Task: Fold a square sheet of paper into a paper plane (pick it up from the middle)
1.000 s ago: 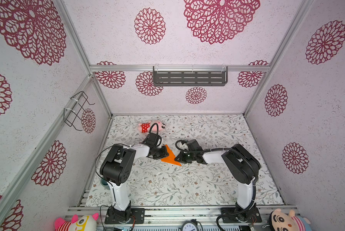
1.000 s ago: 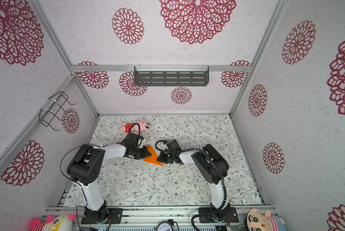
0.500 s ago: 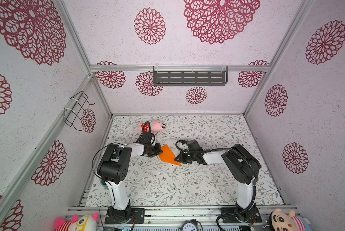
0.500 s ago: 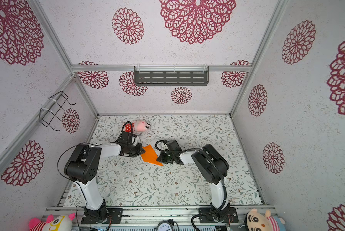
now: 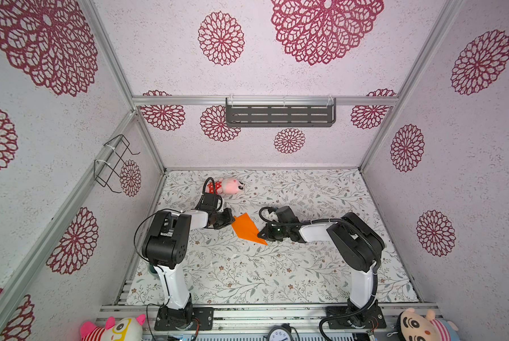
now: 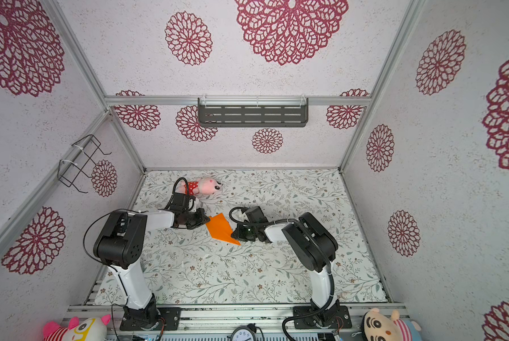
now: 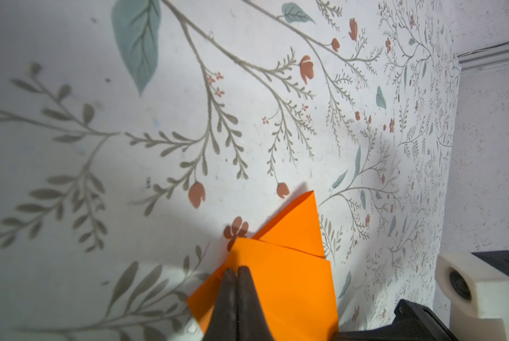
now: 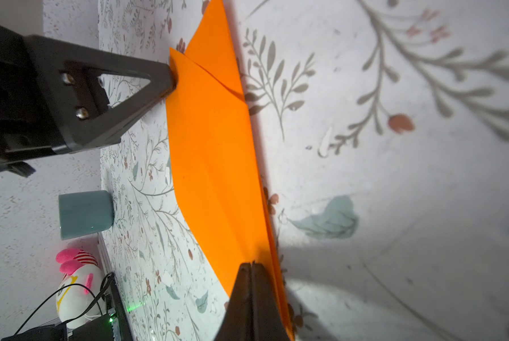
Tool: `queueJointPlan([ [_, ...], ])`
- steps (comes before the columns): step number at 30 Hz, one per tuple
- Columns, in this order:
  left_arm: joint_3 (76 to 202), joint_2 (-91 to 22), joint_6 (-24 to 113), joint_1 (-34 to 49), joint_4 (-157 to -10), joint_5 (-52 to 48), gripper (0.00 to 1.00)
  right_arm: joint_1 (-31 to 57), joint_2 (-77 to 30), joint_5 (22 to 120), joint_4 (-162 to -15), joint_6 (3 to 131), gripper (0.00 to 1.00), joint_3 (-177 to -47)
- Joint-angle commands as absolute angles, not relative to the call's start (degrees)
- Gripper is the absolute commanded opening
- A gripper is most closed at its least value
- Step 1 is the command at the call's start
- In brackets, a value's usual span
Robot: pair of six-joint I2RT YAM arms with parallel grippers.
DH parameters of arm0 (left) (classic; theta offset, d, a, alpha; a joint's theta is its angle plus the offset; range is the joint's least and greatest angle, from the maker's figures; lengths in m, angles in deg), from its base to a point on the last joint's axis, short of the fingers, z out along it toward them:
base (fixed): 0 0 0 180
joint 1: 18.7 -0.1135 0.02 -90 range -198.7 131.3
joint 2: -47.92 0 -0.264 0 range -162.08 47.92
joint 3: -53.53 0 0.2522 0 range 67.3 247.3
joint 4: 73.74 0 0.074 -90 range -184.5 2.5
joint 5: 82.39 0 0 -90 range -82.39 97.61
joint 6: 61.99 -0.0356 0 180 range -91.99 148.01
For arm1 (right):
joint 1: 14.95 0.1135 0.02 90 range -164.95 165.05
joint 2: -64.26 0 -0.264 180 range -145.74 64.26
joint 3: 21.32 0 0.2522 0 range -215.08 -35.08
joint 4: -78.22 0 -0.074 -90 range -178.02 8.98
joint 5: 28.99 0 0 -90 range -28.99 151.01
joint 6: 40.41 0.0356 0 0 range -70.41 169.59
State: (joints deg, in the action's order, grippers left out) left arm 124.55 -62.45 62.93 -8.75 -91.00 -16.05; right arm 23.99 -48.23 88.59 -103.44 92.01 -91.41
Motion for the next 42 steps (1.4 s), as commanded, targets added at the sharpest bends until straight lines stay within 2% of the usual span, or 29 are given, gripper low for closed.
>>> queueJointPlan([
  [1, 122.46, -66.60, 62.60, -11.06, -92.42, -8.77, 0.01, 24.08, -50.90, 84.98, -94.19, 93.27, 0.06, -88.47],
  [6, 121.87, -65.17, 62.71, -12.64, -92.16, -8.74, 0.00, 24.07, -50.86, 84.96, -94.69, 93.56, 0.06, -88.00],
  [12, 125.20, -56.08, 65.41, -12.23, -98.67, -8.75, 0.01, 24.03, -50.37, 84.70, -94.63, 93.63, 0.06, -87.90],
  [19, 125.81, -48.11, 68.79, -4.36, -103.27, -9.18, 0.02, 24.07, -50.34, 84.56, -94.47, 93.82, 0.06, -87.90],
  [28, 127.33, -52.10, 70.70, 6.22, -105.55, -13.58, 0.02, 24.07, -50.29, 84.91, -94.90, 93.81, 0.06, -87.81],
  [34, 128.21, -56.33, 70.96, 7.57, -104.34, -16.20, 0.01, 24.07, -50.41, 85.20, -94.79, 93.70, 0.06, -87.90],
  [42, 131.48, -59.99, 68.15, 7.60, -108.79, -13.76, 0.01, 24.07, -50.74, 85.28, -94.04, 93.28, 0.06, -88.52],
])
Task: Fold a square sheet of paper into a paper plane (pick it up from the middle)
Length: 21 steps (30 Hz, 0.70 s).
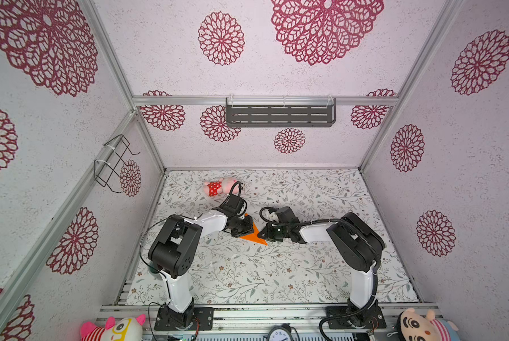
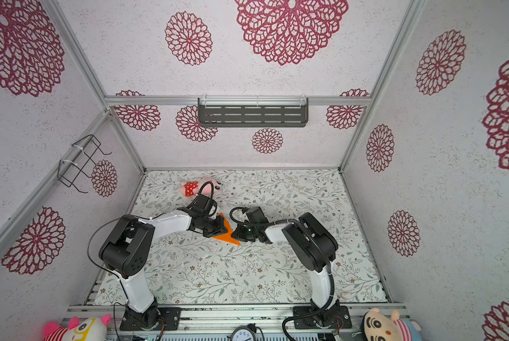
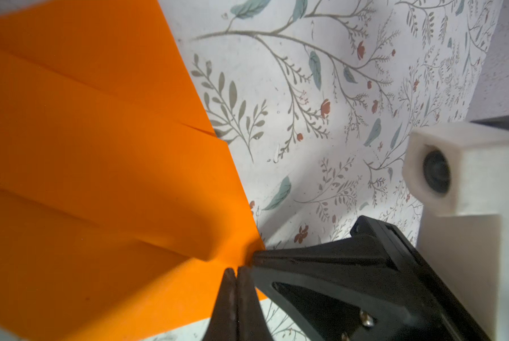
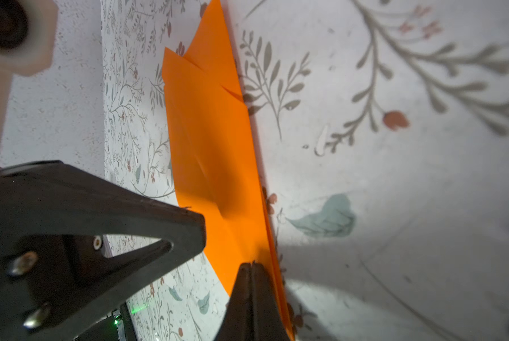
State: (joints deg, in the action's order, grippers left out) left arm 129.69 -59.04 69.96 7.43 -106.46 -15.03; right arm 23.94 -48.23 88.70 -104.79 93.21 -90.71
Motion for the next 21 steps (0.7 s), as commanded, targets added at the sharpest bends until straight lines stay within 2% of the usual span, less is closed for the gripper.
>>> queueJointPlan([
  [1, 131.90, -60.29, 67.78, 7.54, -109.49, -13.29, 0.01, 24.07, -50.74, 85.35, -94.01, 93.30, 0.06, -88.52],
  [21, 137.79, -66.46, 63.86, 5.64, -121.89, -5.42, 0.01, 23.98, -51.10, 84.82, -93.72, 93.29, 0.06, -88.18],
])
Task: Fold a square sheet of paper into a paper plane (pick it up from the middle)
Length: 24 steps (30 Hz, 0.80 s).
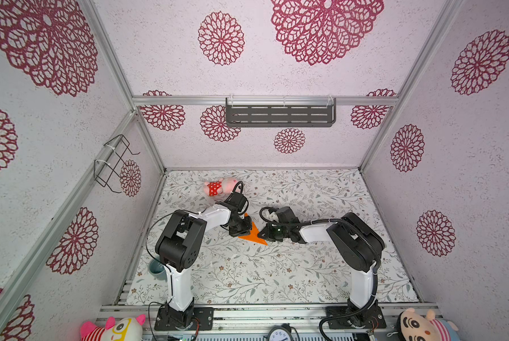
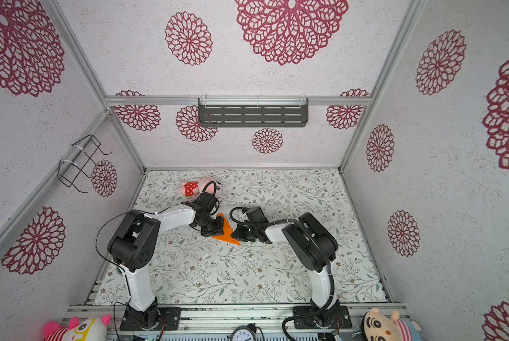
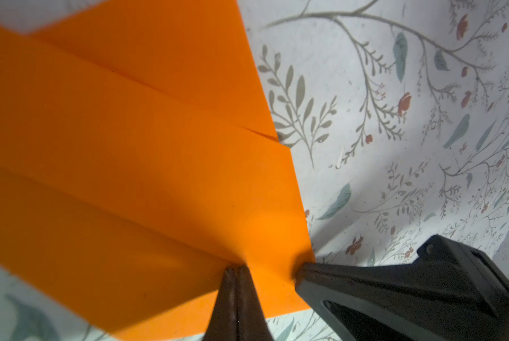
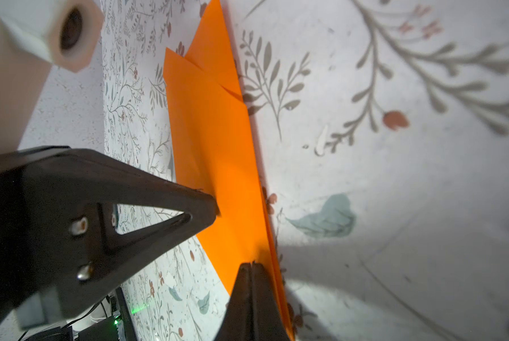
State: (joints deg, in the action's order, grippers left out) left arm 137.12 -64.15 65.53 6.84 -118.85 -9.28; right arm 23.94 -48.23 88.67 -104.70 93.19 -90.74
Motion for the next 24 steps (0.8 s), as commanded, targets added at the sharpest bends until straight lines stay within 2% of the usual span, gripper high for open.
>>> queueJointPlan([
  [1, 138.22, -66.52, 63.67, 5.49, -122.30, -5.34, 0.01, 23.98, -51.07, 84.83, -93.67, 93.28, 0.06, -88.16],
  [4, 140.15, -66.60, 62.82, 5.29, -123.16, -5.47, 0.01, 23.98, -51.21, 84.87, -93.80, 93.27, 0.06, -88.25],
  [11, 140.11, -65.20, 63.17, 5.99, -118.92, -13.82, 0.02, 23.98, -51.14, 84.84, -93.98, 93.36, 0.05, -88.08],
  [19, 142.18, -67.97, 62.05, 5.91, -122.07, -11.29, 0.02, 23.99, -51.41, 84.99, -94.08, 93.36, 0.06, -88.12],
  [24, 144.50, -69.56, 61.69, 5.95, -126.93, -5.15, 0.02, 23.98, -51.45, 84.87, -93.93, 93.41, 0.06, -87.90],
])
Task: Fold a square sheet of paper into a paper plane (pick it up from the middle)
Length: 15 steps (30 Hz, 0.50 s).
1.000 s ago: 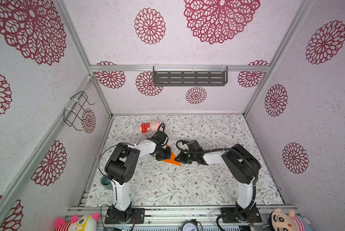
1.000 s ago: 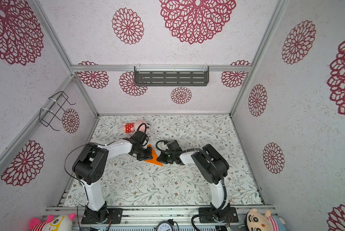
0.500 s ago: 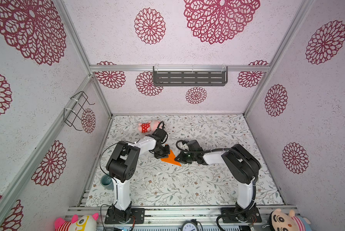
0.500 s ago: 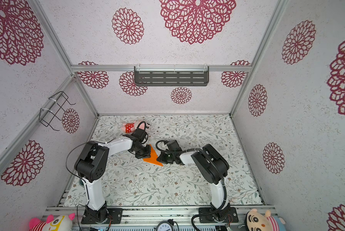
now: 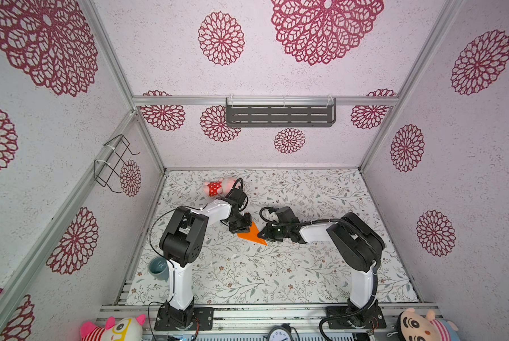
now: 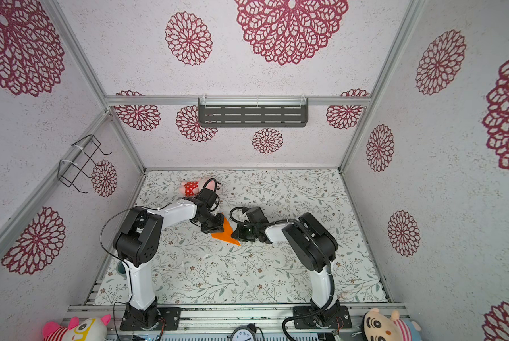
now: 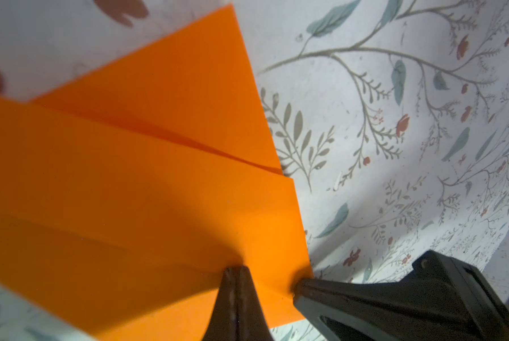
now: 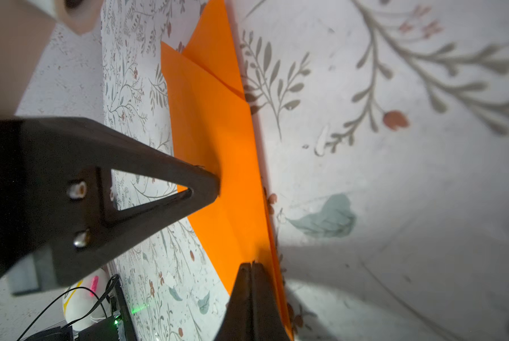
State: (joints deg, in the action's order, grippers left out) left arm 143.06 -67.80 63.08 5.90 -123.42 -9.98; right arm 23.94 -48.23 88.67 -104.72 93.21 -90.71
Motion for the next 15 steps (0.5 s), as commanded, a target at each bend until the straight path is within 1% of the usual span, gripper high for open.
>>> queueJointPlan([
  [1, 145.00, -69.73, 61.44, 5.92, -127.92, -3.85, 0.02, 23.98, -51.46, 84.92, -93.98, 93.40, 0.06, -87.90],
  [9, 148.12, -71.12, 59.74, 4.70, -133.52, 6.01, 0.01, 23.98, -51.55, 84.90, -94.23, 93.45, 0.06, -87.64],
  [15, 150.58, -71.69, 59.30, 2.48, -134.13, 7.62, 0.01, 23.98, -51.30, 84.69, -94.27, 93.32, 0.06, -87.77],
])
